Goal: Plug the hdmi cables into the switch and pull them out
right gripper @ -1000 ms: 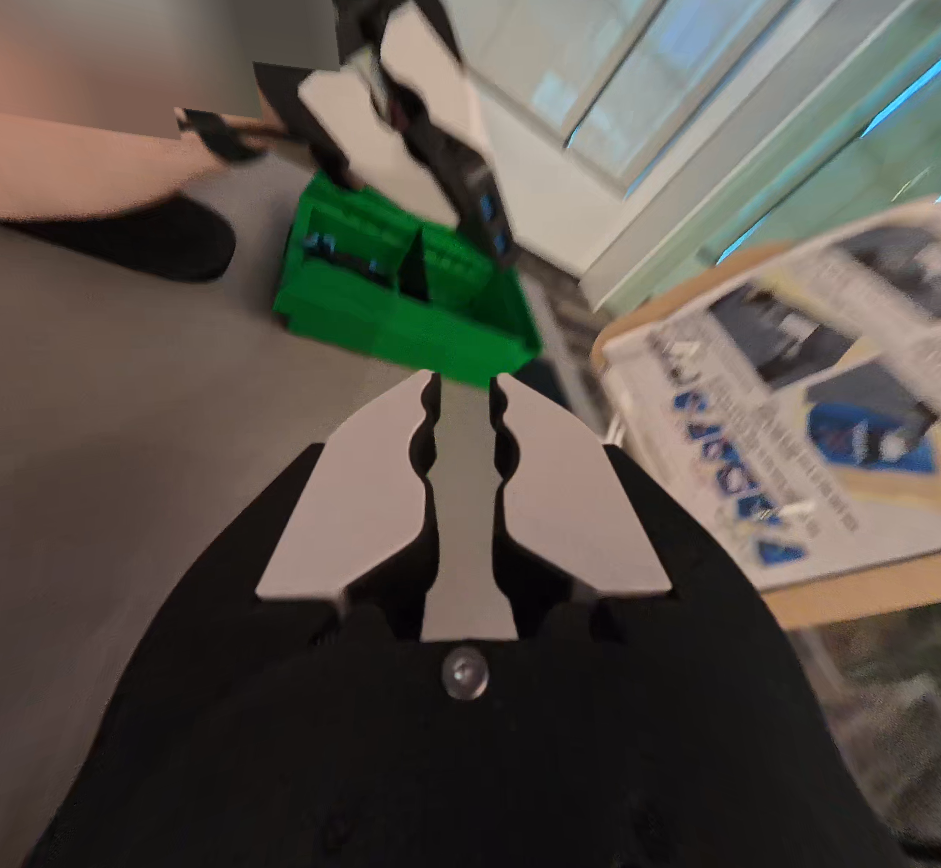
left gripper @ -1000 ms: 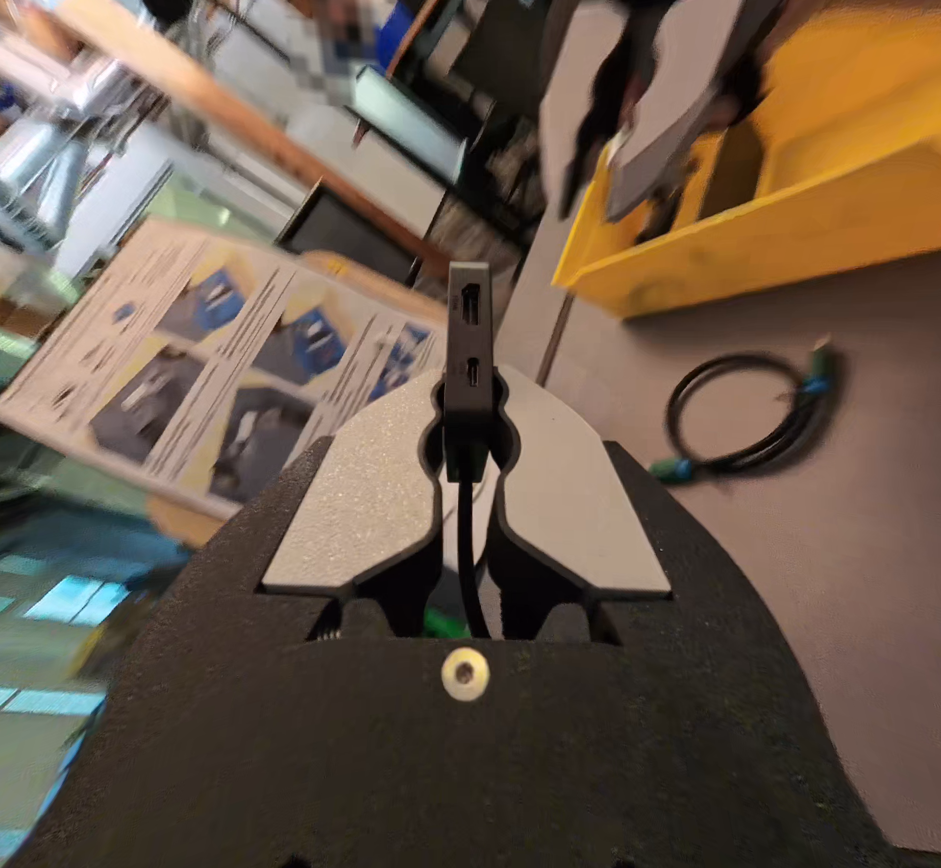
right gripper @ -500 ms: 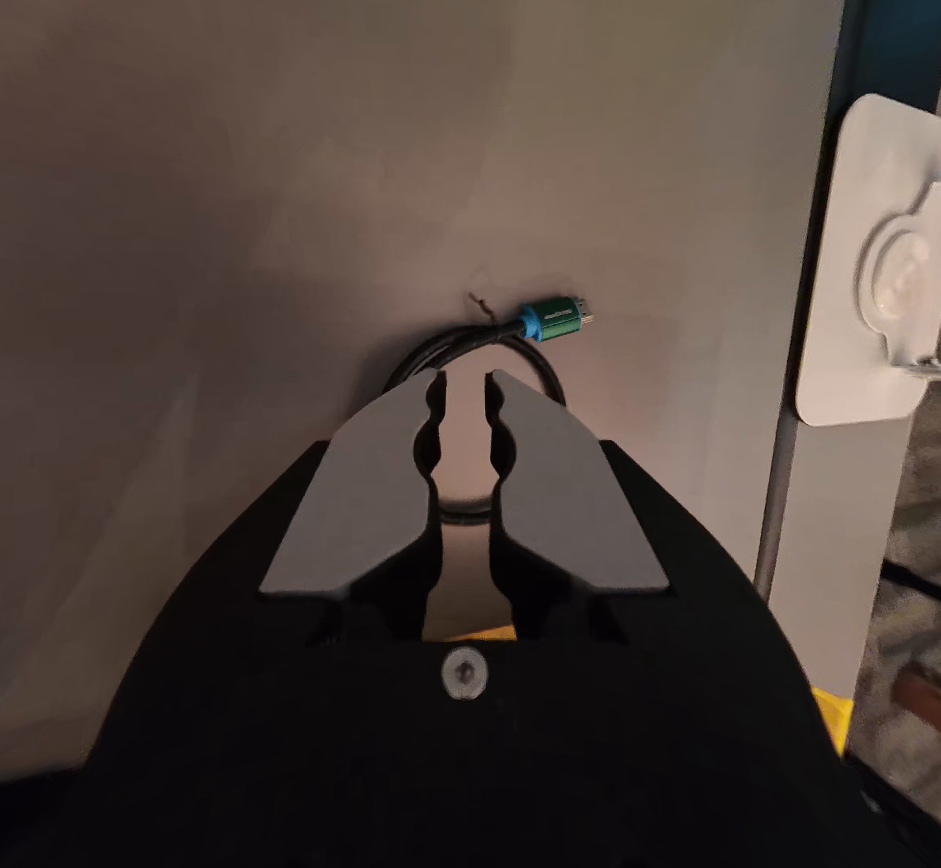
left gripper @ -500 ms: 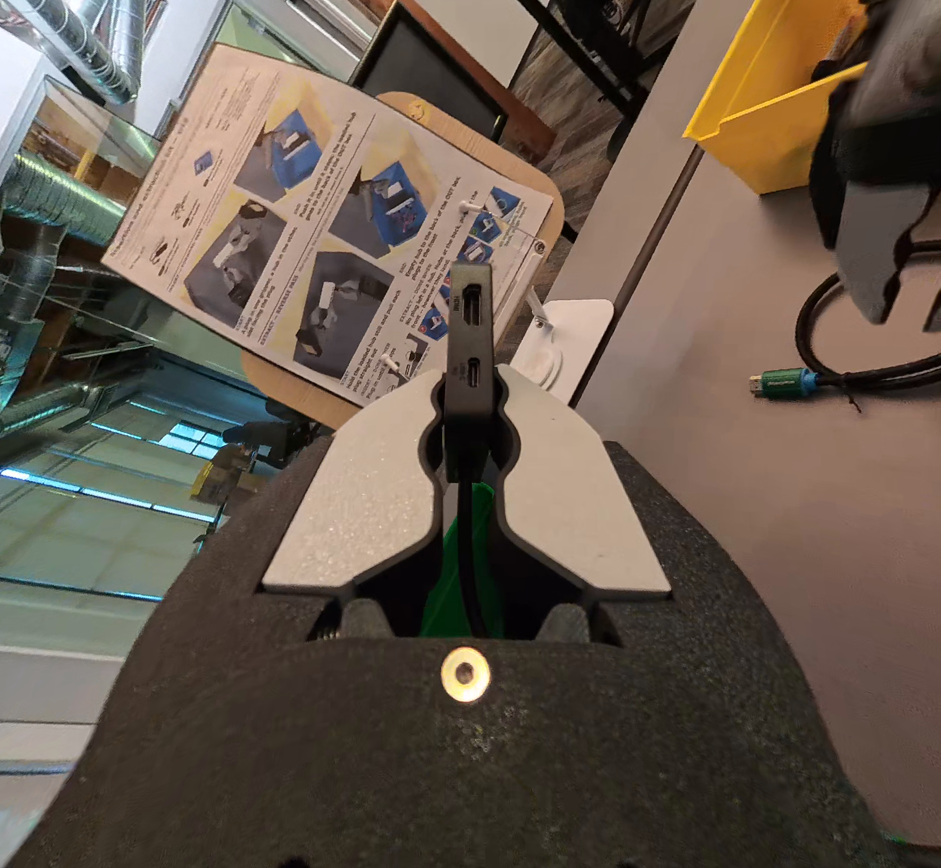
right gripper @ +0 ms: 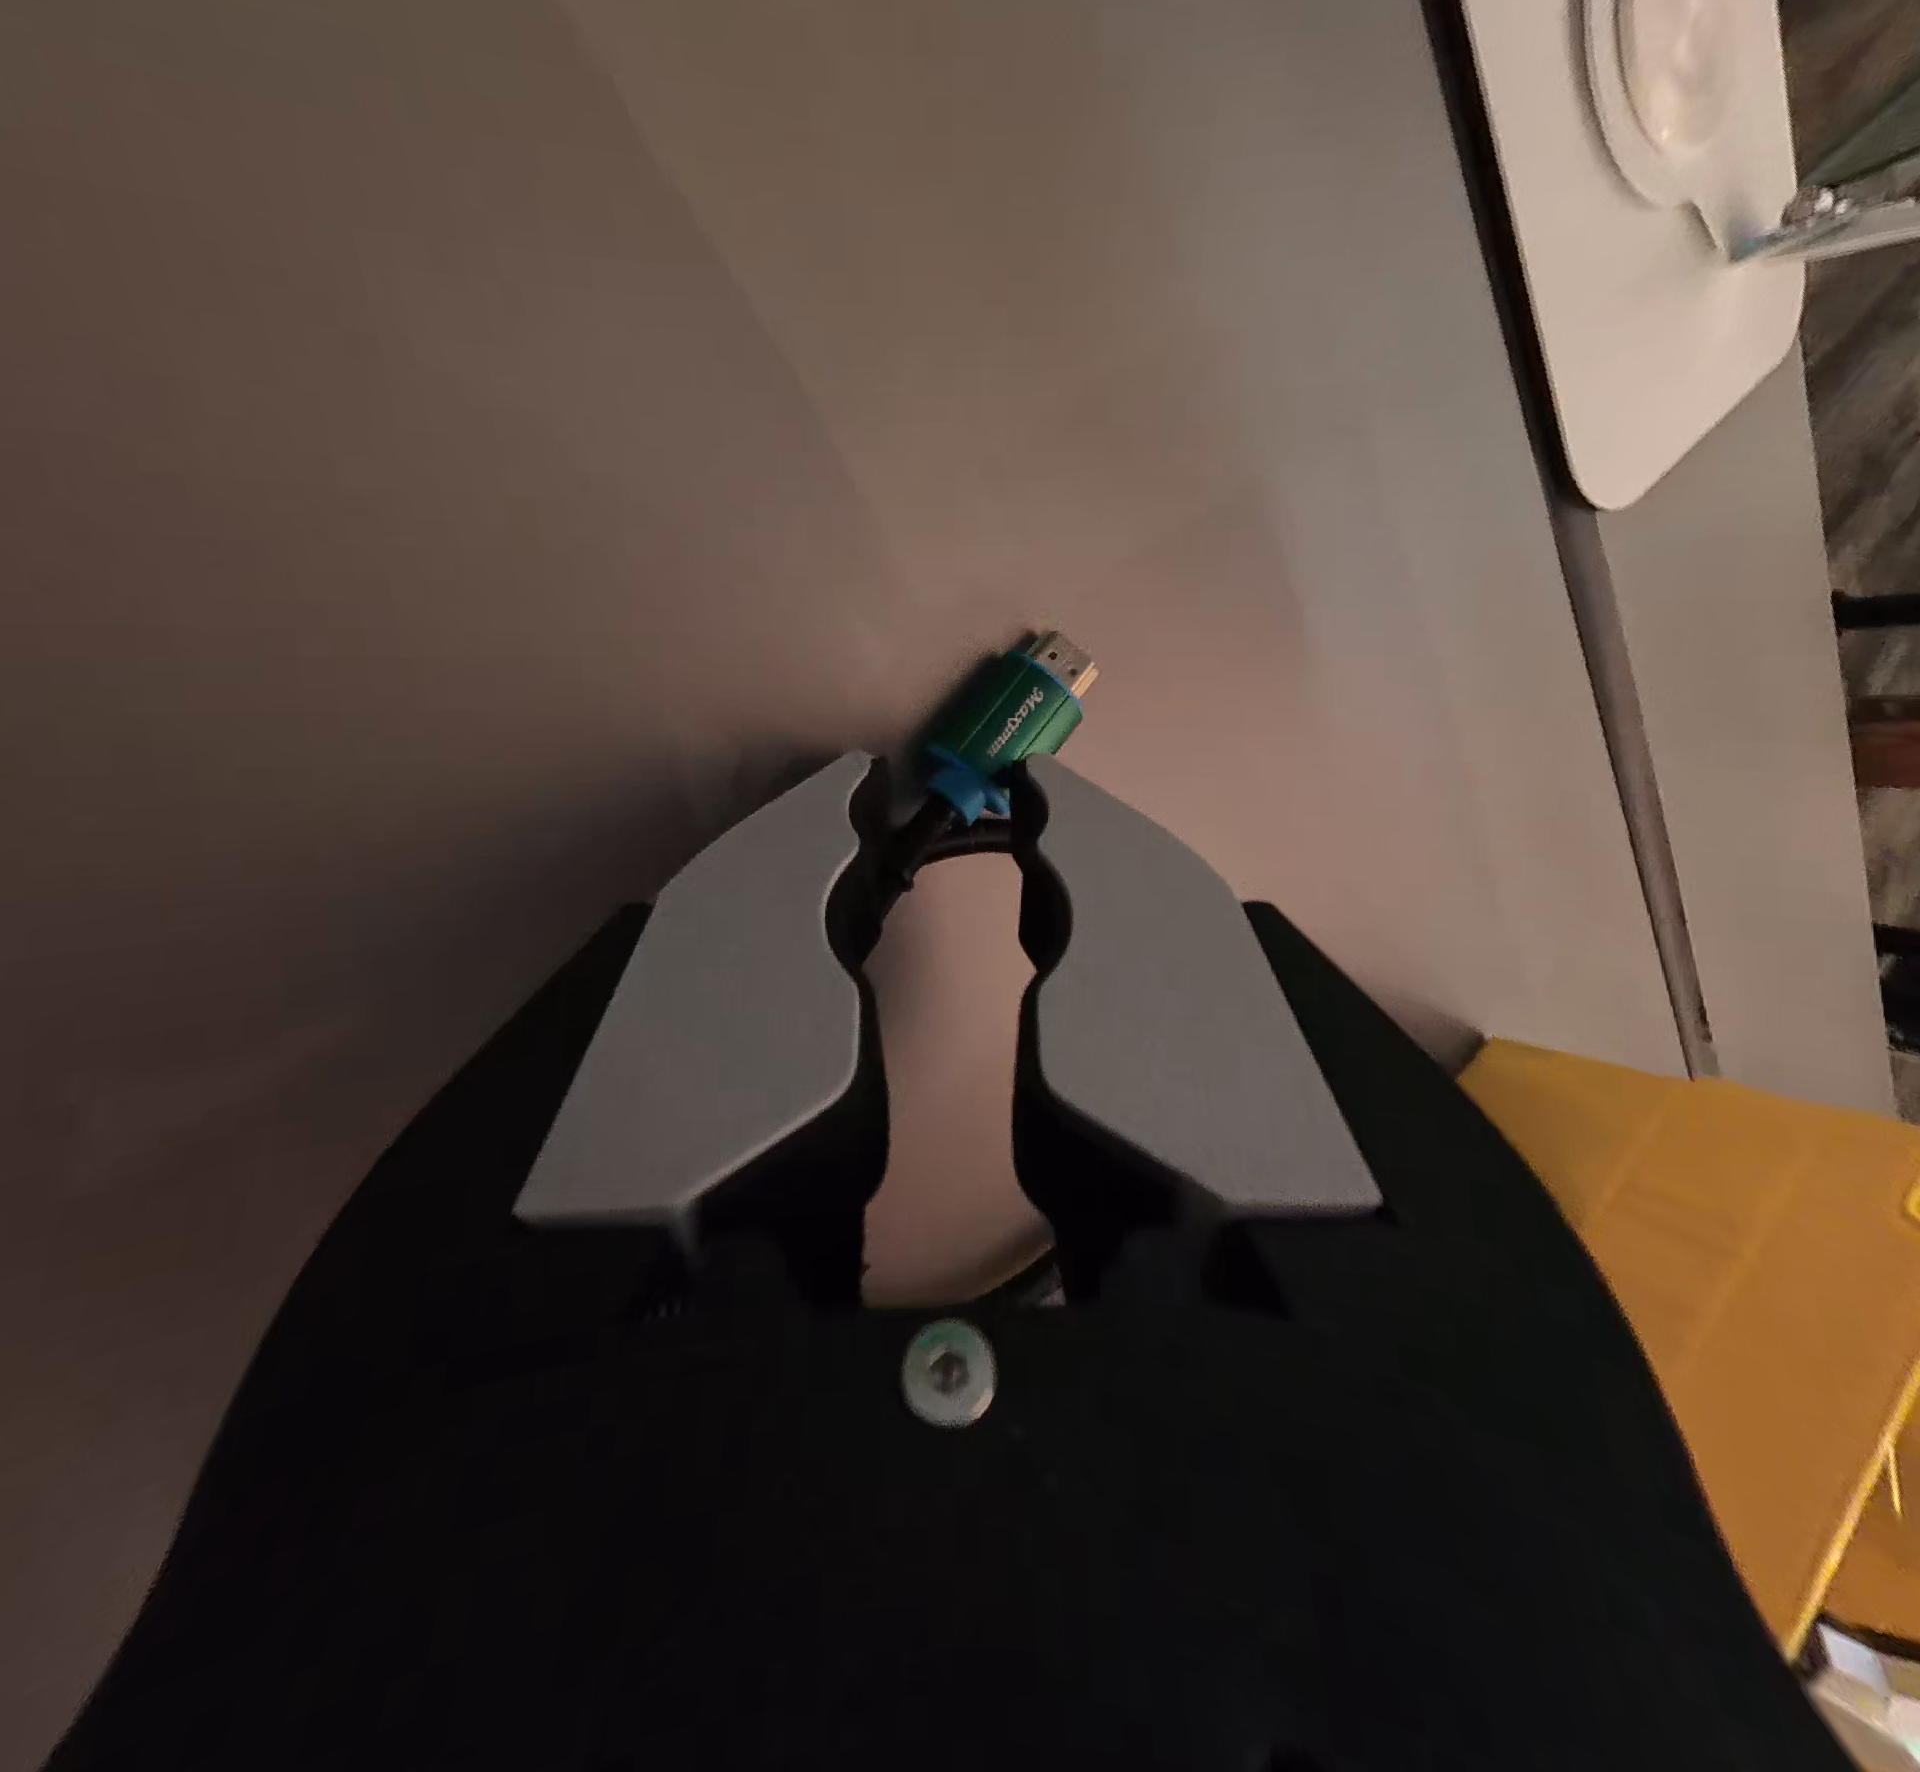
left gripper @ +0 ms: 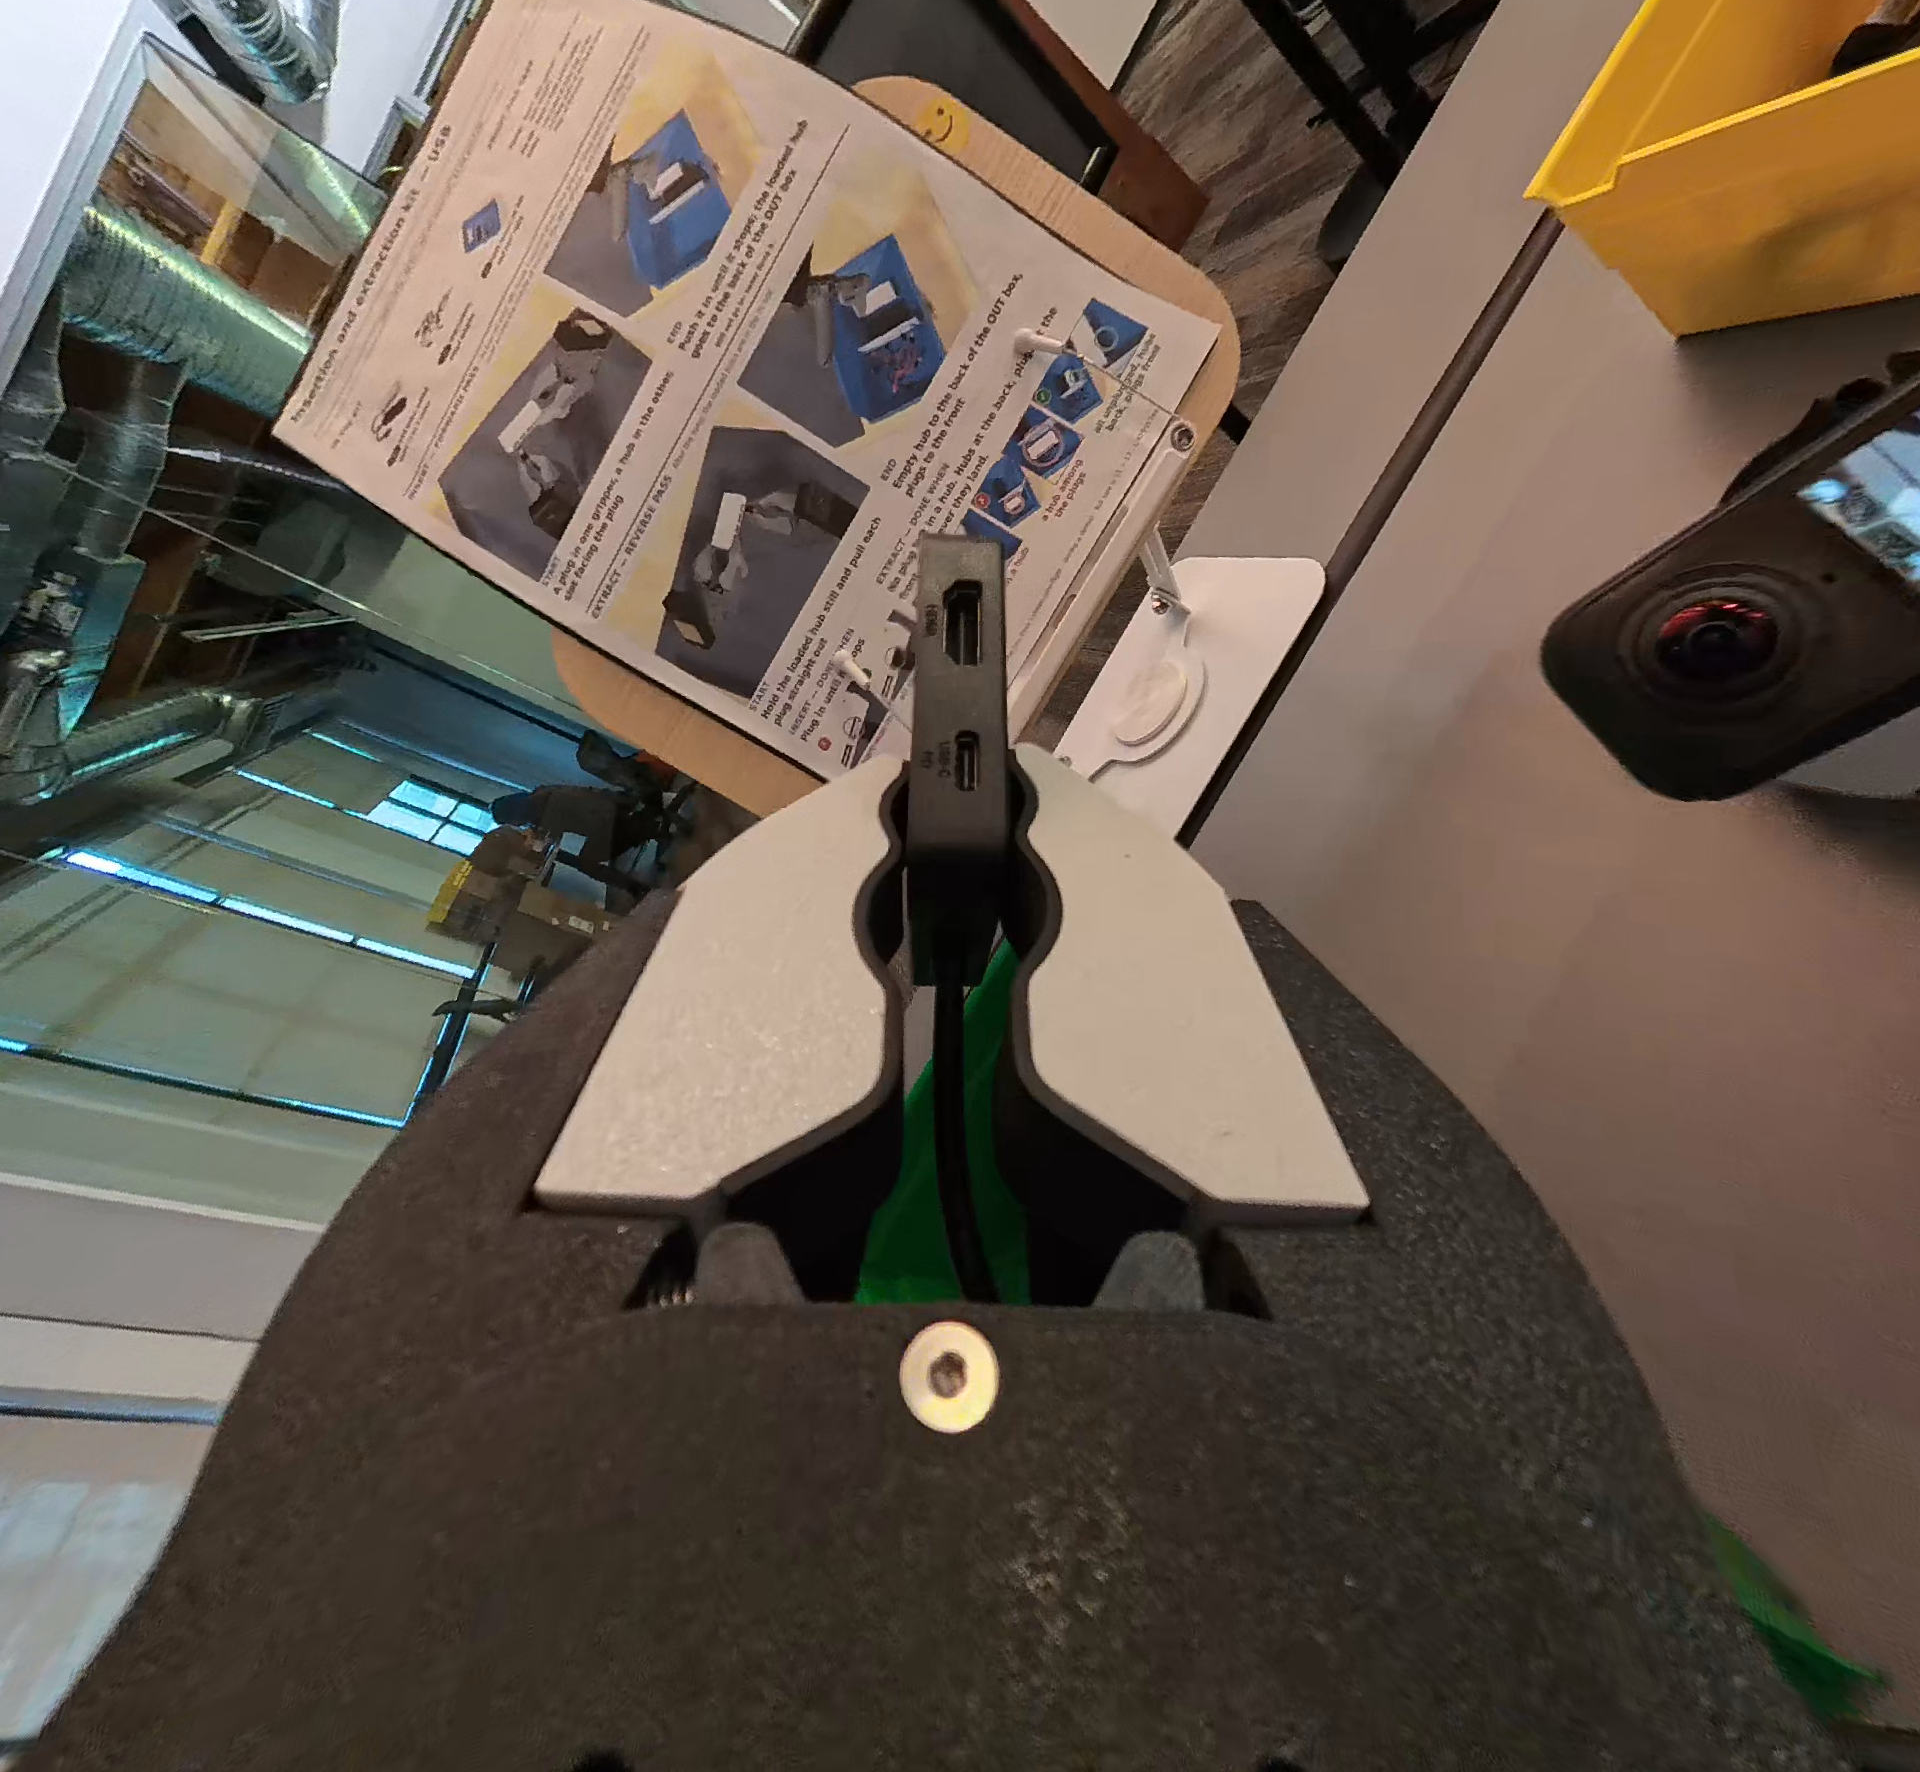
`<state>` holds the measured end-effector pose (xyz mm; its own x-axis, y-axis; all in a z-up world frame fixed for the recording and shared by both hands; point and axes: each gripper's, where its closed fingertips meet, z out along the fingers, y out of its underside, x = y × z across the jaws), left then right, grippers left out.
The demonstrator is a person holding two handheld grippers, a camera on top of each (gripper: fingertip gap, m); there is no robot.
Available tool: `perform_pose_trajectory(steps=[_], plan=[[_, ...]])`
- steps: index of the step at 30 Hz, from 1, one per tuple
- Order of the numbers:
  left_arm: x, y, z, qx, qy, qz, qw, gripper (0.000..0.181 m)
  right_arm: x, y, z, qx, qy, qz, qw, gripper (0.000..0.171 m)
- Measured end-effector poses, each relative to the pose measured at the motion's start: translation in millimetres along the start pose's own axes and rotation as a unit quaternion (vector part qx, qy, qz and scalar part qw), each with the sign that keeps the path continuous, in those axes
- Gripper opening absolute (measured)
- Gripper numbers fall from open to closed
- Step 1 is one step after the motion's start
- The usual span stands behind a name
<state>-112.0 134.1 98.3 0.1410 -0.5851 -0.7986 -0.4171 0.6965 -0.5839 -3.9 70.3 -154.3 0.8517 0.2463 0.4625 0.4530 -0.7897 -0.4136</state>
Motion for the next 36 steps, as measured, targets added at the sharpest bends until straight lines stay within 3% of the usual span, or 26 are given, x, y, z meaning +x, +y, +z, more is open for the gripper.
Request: perform_pose_trajectory(steps=[8,16,24,28,32,36], plan=[[5.3,0.5,3.8,-0.002,0.011,0.002,1.000,0.014,10.1,13.2,2.5,-0.032,0.008,0.034,0.999,0.023],[11.4,-5.1,5.4,0.003,0.016,0.013,1.000,0.014,14.6,12.7,5.4,-0.013,-0.008,0.064,0.998,0.021],[9.4,-6.0,1.6,0.003,0.011,0.013,1.000,0.014,2.6,8.4,5.2,0.032,-0.128,0.154,0.979,0.019],[12.8,-12.7,0.8,0.012,0.016,0.017,1.000,0.014,-68.2,-16.8,-23.7,0.083,-0.320,0.044,0.943,0.018],[14.2,-12.5,0.9,0.010,0.019,0.022,1.000,0.014,-94.7,-20.1,-37.8,0.113,-0.302,-0.123,0.939,0.020],[7.7,-9.9,-2.4,0.008,0.009,0.020,1.000,0.014,-94.2,-30.6,-44.9,0.128,-0.285,-0.111,0.943,0.023]])
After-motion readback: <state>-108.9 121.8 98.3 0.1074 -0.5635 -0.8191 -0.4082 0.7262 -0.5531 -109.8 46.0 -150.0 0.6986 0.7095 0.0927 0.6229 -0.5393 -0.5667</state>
